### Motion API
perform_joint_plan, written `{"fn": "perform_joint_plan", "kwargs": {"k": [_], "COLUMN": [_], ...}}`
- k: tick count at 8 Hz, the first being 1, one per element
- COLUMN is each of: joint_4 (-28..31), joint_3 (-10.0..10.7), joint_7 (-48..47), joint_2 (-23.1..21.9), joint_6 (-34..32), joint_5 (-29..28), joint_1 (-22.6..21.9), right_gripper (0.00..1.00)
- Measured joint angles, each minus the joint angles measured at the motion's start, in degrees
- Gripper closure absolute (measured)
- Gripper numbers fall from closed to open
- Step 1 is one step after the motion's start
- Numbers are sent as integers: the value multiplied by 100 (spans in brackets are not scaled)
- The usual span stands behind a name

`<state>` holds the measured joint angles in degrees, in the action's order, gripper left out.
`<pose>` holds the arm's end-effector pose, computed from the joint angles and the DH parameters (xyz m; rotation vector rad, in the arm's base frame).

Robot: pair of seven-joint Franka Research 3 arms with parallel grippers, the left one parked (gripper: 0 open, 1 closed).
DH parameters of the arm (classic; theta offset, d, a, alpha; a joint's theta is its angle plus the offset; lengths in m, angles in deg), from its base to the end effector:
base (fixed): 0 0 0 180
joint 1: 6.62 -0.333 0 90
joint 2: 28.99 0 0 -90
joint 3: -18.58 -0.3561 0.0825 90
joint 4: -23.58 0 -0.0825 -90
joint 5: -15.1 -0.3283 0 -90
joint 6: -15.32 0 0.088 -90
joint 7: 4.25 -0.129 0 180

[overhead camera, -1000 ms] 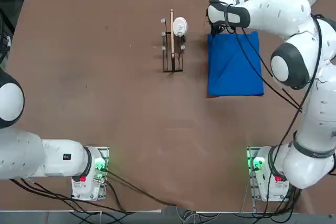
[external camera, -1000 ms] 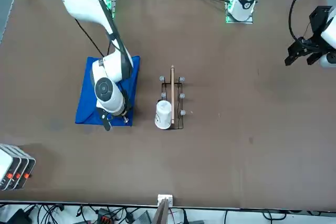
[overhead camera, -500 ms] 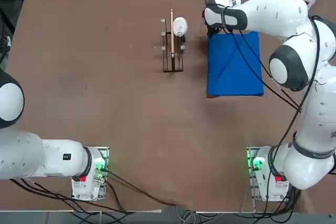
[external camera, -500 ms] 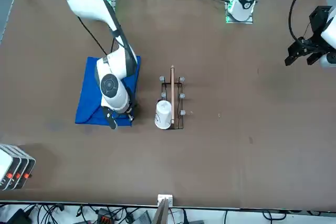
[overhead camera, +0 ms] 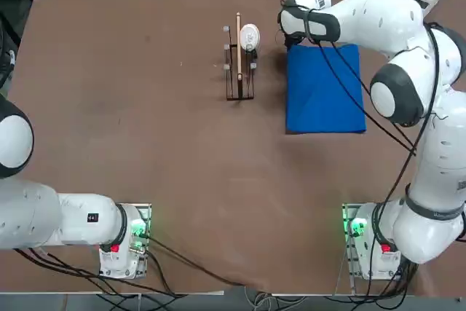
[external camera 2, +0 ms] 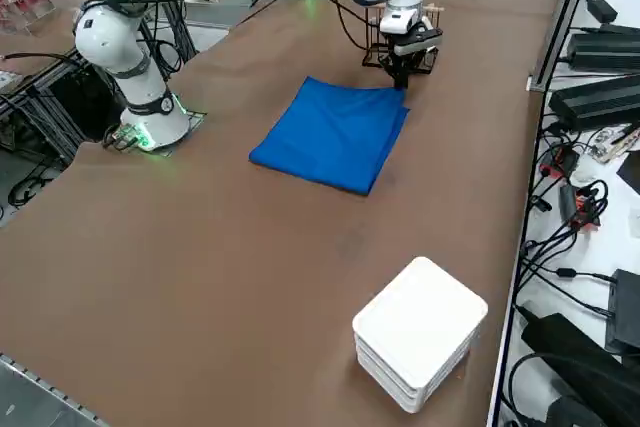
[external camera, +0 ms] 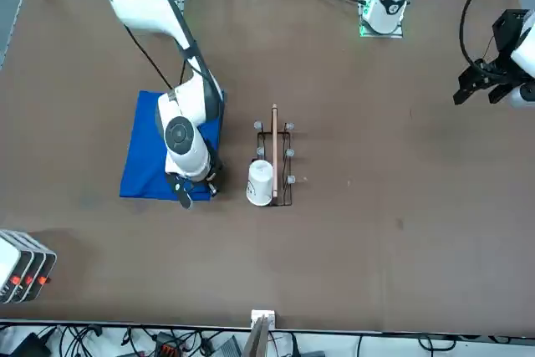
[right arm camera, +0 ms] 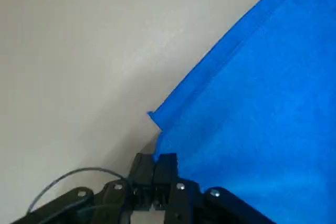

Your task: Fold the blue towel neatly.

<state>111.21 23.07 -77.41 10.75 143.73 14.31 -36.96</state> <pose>0.6182 0.3120 0.2941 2.8742 -1.2417 0.0670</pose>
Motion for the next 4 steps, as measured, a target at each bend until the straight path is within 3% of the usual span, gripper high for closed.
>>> {"fn": "perform_joint_plan", "kwargs": {"k": [4], "joint_4": [-18], "joint_3": [-1], "joint_7": [42], "joint_2": [95], "joint_6": [218], "joint_5": [9], "joint_1": [-52], "right_gripper": [98]}}
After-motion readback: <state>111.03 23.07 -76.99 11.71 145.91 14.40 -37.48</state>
